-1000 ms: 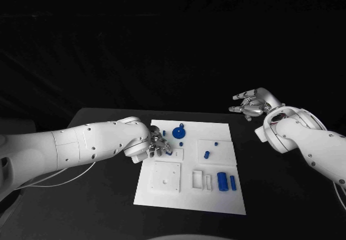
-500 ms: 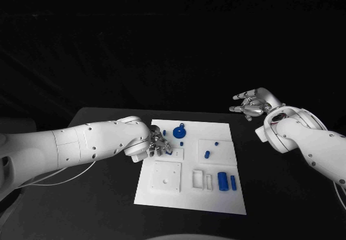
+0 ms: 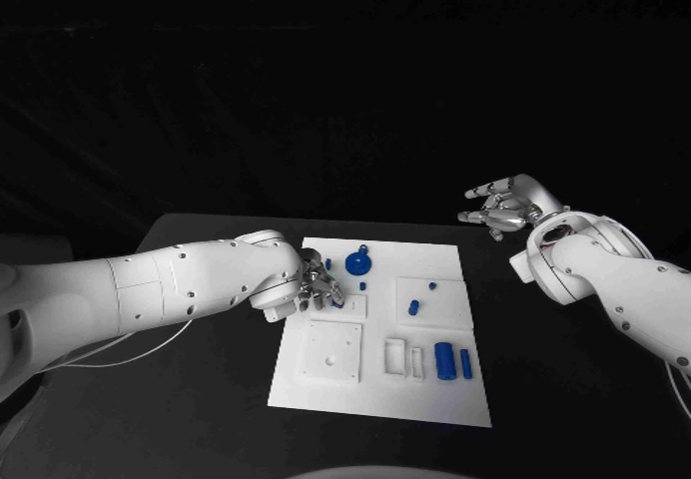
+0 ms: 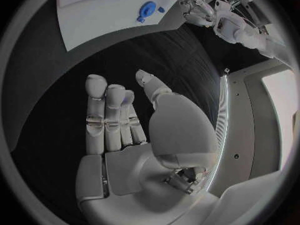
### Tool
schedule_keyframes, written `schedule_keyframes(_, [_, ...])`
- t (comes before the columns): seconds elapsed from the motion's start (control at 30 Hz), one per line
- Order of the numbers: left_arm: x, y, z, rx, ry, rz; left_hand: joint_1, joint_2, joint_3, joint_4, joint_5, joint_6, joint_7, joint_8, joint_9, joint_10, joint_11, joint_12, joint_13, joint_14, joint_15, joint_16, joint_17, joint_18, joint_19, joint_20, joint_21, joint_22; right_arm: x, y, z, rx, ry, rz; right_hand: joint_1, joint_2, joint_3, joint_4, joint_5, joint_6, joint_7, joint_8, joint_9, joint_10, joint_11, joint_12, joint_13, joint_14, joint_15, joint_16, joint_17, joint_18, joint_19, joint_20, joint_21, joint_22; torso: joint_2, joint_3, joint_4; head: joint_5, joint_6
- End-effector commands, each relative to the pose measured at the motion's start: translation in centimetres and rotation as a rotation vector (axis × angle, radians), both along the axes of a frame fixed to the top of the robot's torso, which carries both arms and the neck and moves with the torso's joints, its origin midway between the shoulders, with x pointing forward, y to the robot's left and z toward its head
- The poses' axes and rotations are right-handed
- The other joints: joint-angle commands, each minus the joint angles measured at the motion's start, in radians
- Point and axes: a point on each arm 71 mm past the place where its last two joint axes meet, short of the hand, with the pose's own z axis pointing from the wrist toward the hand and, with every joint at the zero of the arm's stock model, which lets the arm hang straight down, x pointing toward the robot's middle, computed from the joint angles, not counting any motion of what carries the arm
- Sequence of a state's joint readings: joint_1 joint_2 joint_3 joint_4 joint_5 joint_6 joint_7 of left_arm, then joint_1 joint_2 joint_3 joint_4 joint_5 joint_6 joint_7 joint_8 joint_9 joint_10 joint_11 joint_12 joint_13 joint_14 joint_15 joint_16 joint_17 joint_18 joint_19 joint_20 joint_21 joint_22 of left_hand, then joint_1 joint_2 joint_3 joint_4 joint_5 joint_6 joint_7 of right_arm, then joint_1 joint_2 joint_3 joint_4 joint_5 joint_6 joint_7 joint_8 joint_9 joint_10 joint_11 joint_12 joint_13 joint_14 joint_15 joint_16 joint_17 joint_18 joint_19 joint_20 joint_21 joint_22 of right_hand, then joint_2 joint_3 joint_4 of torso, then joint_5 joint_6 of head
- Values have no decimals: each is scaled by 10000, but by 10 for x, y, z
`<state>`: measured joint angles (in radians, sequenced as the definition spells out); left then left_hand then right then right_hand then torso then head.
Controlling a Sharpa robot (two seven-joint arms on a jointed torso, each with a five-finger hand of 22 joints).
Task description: Assemble the parts on the task board
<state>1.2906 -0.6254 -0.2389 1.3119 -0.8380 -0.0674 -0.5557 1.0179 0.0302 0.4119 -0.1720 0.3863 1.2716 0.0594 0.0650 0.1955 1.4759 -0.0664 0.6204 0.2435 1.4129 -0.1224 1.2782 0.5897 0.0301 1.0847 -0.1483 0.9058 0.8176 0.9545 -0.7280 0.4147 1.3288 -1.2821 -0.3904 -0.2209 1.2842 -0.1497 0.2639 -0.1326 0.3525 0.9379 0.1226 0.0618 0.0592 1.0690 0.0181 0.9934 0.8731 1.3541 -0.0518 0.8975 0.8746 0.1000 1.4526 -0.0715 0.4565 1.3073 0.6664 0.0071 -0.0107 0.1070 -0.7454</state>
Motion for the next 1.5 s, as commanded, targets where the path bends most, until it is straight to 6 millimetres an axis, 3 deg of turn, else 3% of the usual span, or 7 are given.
schedule_keyframes(0.03, [-4, -4, -6, 173, 400, -317, 7, 185, -8, -43, -26, 1831, -1105, 47, 4632, 399, -200, 35, 16, 78, -137, 62, 32, -35, -26, 14, 34, 13, 0, 2, 0, -95, 8, 156, -91, 7, 34, 52, 59, 64, 13, -28, 2, -23, -16, 38, 3, -36, -7, 26, 1, 158, 48, 13, -13, 465, 4, 3, -5, -2, -8])
schedule_keyframes(0.2, [-4, -6, -6, 174, 439, -375, -47, 260, -85, 60, -256, 1876, -1120, 52, 4657, 398, -199, 102, 43, 86, -130, 131, 112, -29, -21, 29, 40, 32, 0, 2, -2, -94, 39, 165, -103, 9, 67, 57, 107, 105, 11, -24, 4, -28, -19, 35, 2, -35, -8, 26, 1, 159, 47, 12, -25, 464, 6, 8, -3, 3, -10])
schedule_keyframes(0.43, [-4, -8, -6, 180, 497, -455, -60, 302, -140, 131, -300, 1904, -1129, 55, 4673, 399, -201, 136, 59, 93, -125, 182, 177, -28, -19, 37, 36, 43, 0, 2, -2, -97, 64, 175, -112, -5, 126, 45, 216, 104, 14, -26, 3, -36, -20, 26, -6, -39, -11, 23, 0, 157, 45, 9, -21, 466, 2, 5, -4, 4, -6])
schedule_keyframes(0.93, [-4, -9, -6, 188, 515, -482, -64, 416, -41, 66, -143, 1937, -1134, 54, 4729, 396, -205, 204, 96, 88, -114, 280, 268, 3, -15, 64, 43, 90, 0, 2, -3, -104, 88, 176, -145, -32, 192, 28, 402, 128, 11, -25, 4, -31, -25, 27, -2, -41, -13, 22, 2, 157, 40, 5, -26, 465, 5, 0, 6, 17, -26])
schedule_keyframes(1.5, [-2, -15, -7, 291, 554, -668, -1, 414, -48, 50, -232, 1914, -1129, 52, 4757, 397, -204, 198, 90, 85, -114, 291, 257, 12, -24, 70, 41, 125, 0, 3, -4, -100, 130, 207, -171, -40, 224, 24, 497, 130, 12, -26, 4, -38, -26, 20, -7, -45, -15, 20, 3, 156, 35, 3, -23, 465, 6, 4, -4, -11, -36])
